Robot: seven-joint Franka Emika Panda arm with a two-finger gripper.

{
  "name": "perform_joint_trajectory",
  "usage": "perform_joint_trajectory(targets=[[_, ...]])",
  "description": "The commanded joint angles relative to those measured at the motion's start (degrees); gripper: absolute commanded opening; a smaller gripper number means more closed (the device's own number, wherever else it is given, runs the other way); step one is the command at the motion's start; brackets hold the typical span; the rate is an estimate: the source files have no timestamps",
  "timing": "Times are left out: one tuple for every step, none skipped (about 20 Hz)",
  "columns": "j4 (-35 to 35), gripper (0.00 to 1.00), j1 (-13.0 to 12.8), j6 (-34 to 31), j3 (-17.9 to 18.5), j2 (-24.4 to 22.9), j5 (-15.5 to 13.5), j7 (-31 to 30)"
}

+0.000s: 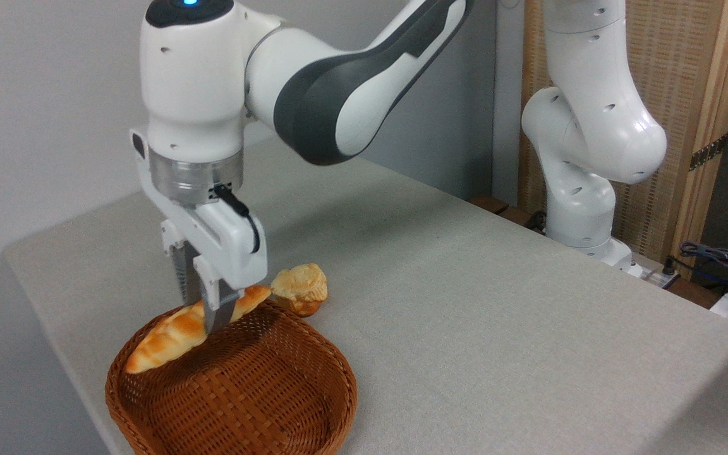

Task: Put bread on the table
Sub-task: 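Lift the braided roll out of the basket and carry it onto the table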

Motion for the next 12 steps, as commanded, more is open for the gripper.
perform_joint_trajectory(targets=[[-0.77,0.45,-0.28,-5.82,2.03,-2.92,-0.25,0.88],[-1.03,0.45,-0.29,-7.4,2.47,-3.79,-0.25,0.88],[-1.38,0.45,-0.29,-8.72,2.57,-4.76,-0.16,0.88],[-1.82,0.45,-0.29,-9.69,2.74,-5.73,-0.16,0.97],[-2.35,0.45,-0.29,-10.83,3.0,-6.52,-0.16,0.97],[-3.05,0.45,-0.29,-11.71,3.53,-7.31,-0.08,1.06],[-4.1,0.45,-0.29,-11.89,3.62,-8.27,0.01,1.58],[-5.24,0.45,-0.37,-12.16,3.62,-9.24,0.53,2.02],[-6.3,0.45,-0.37,-13.29,3.62,-10.21,1.41,2.2],[-7.44,0.45,-0.37,-14.52,3.62,-11.26,2.64,2.63],[-8.75,0.45,-0.46,-14.88,3.62,-12.66,3.61,3.16],[-10.25,0.45,-0.46,-15.23,3.53,-13.98,3.96,3.6]])
